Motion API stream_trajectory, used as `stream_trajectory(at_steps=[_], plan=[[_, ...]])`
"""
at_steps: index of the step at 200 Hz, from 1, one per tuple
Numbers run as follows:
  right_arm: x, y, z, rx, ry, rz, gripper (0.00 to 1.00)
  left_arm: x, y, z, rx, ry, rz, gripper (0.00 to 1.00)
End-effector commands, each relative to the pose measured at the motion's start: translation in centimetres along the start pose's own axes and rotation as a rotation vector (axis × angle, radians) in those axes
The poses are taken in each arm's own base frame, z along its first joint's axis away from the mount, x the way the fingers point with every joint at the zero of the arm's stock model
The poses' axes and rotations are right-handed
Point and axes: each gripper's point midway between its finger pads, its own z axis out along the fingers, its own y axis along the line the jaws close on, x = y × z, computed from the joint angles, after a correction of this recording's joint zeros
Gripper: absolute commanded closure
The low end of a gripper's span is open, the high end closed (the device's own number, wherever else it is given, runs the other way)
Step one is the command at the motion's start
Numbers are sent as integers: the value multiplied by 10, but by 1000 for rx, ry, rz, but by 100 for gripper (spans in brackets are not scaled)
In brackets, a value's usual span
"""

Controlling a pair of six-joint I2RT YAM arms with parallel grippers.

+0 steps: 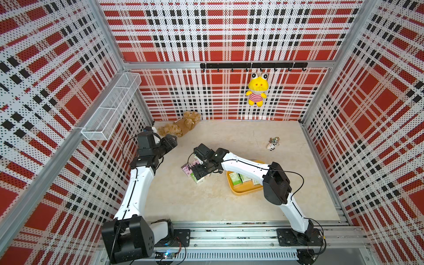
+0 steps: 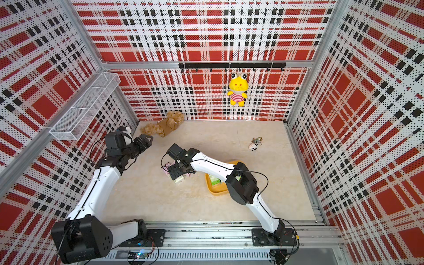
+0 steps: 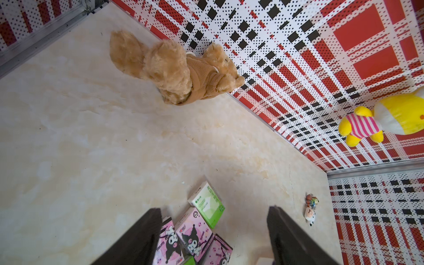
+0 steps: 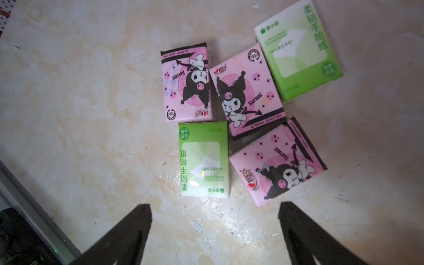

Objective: Put the pocket tissues into the storage box
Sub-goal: Pick up the pocket tissues from the center of the board.

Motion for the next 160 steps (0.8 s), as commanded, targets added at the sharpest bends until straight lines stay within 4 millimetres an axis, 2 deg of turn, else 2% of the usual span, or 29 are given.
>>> stream_trajectory(at_steps=[1, 73, 126, 160], plan=[[11, 5, 18, -6, 56, -13, 5, -5, -8, -7, 21, -15, 30, 21], [12, 6, 34, -2, 84, -15, 4, 7, 2, -6, -1, 0, 25, 21], [11, 21, 36, -20, 85, -52, 4, 7, 3, -3, -1, 9, 27, 21], [16, 21, 44, -26, 107, -51, 4, 10, 5, -4, -5, 10, 26, 21]])
